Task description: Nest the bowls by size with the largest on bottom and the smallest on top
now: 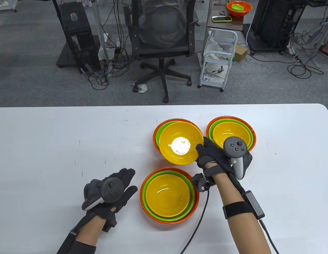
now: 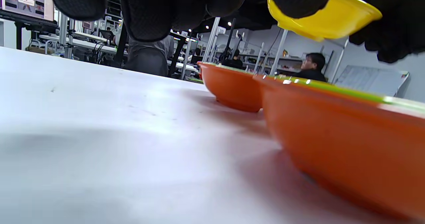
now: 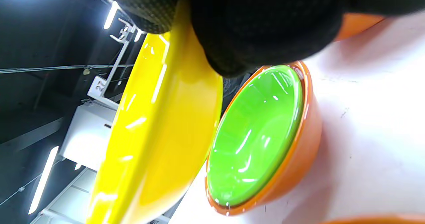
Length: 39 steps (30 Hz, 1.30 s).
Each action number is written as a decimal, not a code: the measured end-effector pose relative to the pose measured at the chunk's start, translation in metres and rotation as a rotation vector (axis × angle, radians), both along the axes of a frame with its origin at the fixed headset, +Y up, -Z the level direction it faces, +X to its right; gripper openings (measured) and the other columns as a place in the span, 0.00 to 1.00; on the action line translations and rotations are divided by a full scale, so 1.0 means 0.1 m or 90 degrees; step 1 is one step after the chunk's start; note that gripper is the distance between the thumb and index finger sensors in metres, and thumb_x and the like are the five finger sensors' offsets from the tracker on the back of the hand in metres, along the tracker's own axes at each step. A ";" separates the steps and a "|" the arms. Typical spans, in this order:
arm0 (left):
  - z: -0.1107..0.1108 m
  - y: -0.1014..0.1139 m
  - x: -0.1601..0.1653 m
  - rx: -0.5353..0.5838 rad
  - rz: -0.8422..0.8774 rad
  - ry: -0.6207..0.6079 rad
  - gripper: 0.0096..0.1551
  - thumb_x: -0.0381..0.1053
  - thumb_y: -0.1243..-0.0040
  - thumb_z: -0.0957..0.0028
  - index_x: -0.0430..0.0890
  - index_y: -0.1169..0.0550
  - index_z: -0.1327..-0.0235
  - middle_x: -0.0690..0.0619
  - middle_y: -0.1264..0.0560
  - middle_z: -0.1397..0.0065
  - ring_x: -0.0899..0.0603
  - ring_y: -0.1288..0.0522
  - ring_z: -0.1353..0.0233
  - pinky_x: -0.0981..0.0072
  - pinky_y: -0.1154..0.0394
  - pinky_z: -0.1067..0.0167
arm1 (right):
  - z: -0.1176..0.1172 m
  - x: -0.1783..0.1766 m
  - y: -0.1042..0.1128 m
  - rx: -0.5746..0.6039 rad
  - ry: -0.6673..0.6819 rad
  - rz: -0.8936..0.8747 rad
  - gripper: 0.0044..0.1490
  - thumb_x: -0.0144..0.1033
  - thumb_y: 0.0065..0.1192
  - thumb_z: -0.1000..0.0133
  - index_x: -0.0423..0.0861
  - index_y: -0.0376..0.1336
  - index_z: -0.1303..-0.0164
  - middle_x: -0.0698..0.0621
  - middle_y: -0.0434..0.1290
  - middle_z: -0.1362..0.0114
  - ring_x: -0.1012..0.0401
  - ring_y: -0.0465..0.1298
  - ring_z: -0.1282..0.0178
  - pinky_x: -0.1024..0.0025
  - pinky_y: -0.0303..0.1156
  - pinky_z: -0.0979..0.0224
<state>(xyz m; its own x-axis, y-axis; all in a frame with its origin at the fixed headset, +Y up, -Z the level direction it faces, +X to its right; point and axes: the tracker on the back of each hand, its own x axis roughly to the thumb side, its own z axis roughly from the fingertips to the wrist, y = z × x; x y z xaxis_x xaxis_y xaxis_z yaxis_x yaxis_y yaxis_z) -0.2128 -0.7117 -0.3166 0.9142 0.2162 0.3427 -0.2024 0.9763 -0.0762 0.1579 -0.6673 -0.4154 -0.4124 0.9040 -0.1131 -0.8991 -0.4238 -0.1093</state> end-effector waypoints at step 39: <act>-0.04 -0.17 -0.15 -0.029 -0.030 0.092 0.41 0.65 0.48 0.44 0.50 0.37 0.19 0.42 0.34 0.18 0.32 0.31 0.21 0.29 0.34 0.28 | -0.62 -0.11 -0.40 -0.250 -0.049 0.171 0.40 0.36 0.63 0.44 0.31 0.55 0.27 0.39 0.78 0.53 0.48 0.78 0.69 0.51 0.75 0.61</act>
